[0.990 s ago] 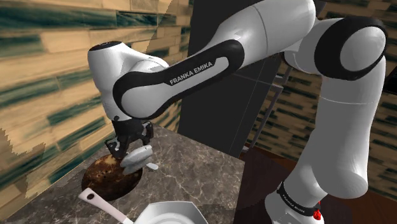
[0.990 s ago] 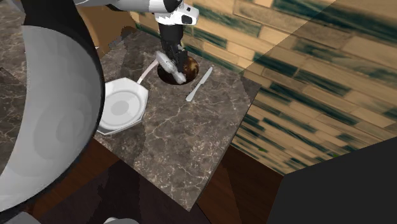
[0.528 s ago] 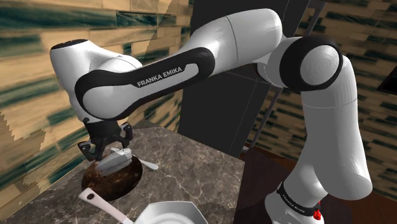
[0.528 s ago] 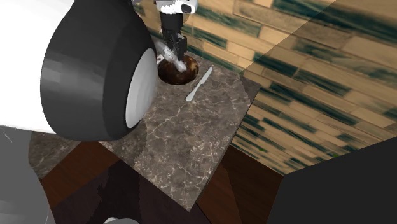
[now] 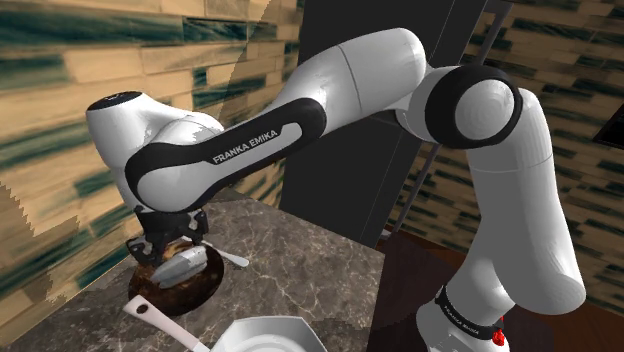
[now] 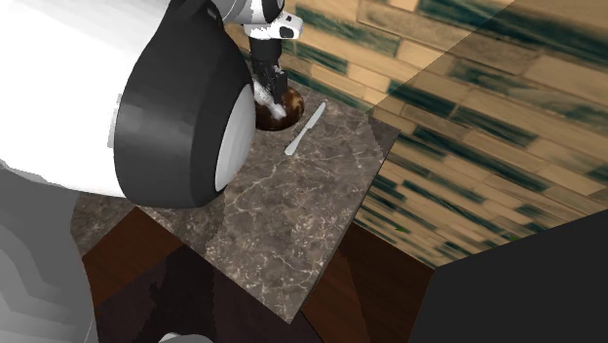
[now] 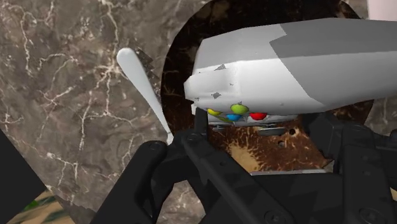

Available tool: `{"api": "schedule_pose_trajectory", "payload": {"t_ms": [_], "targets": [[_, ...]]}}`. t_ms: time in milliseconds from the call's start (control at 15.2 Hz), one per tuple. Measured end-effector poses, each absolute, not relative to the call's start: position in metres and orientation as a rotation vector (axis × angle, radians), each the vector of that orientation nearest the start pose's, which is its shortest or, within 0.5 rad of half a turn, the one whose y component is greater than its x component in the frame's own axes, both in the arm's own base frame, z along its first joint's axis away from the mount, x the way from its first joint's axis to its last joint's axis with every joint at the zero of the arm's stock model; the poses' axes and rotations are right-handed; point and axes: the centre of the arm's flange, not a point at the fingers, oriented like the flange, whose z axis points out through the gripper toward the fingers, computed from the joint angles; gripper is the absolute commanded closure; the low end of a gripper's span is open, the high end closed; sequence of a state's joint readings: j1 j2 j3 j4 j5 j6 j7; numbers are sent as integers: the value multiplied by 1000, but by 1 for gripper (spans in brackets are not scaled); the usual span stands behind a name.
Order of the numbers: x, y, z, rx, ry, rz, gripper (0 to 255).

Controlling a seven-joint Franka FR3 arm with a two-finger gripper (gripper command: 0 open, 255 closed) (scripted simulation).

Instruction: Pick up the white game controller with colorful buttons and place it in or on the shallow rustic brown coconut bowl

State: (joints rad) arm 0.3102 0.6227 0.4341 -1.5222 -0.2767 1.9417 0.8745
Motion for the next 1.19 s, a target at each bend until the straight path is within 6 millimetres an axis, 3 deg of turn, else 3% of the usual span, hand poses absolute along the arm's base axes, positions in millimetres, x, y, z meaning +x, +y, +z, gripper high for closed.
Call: {"api": "schedule_pose_trajectory", "payload": {"t_ms": [264,660,726,1188], "targets": [[546,414,290,-3239,112,159,255],[545,418,287,-3233,103,157,255],[545,418,287,-3233,102,157,0],[546,417,290,-3236,105,162,0]]}}
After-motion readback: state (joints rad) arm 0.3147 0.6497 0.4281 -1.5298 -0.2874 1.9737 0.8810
